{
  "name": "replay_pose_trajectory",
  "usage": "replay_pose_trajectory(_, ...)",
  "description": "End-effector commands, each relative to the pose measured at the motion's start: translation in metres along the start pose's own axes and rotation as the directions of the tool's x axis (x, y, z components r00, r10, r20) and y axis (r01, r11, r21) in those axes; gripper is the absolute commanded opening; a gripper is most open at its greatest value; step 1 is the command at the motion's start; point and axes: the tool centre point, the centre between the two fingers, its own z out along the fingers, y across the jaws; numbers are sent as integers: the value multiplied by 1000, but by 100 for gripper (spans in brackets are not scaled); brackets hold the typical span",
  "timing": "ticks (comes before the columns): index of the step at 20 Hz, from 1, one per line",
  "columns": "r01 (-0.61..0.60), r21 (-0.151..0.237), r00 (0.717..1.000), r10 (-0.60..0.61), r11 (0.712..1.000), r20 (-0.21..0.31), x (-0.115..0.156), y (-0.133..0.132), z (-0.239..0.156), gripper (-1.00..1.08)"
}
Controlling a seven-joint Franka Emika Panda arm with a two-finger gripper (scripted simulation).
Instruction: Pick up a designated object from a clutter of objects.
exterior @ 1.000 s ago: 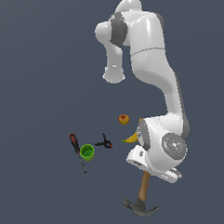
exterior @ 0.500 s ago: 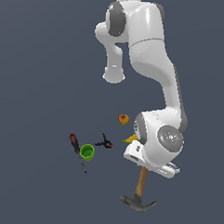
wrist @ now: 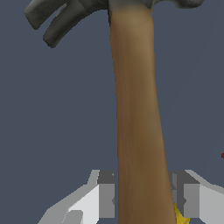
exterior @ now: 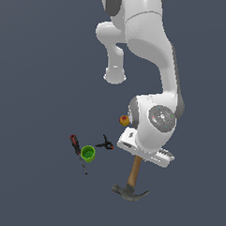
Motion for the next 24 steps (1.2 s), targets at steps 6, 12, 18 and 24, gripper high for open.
replay_pose_trajectory(6,0,4,1000,0,1000,-4,-15,46,-53,-100)
replay_pose_trajectory(12,0,5,1000,0,1000,-4,-29,86,-96,-100)
replay_pose_trajectory(18,0,6,1000,0,1000,-3,-43,128,-141,-100)
replay_pose_trajectory(24,0,7,1000,0,1000,-3,-58,173,-190,-100)
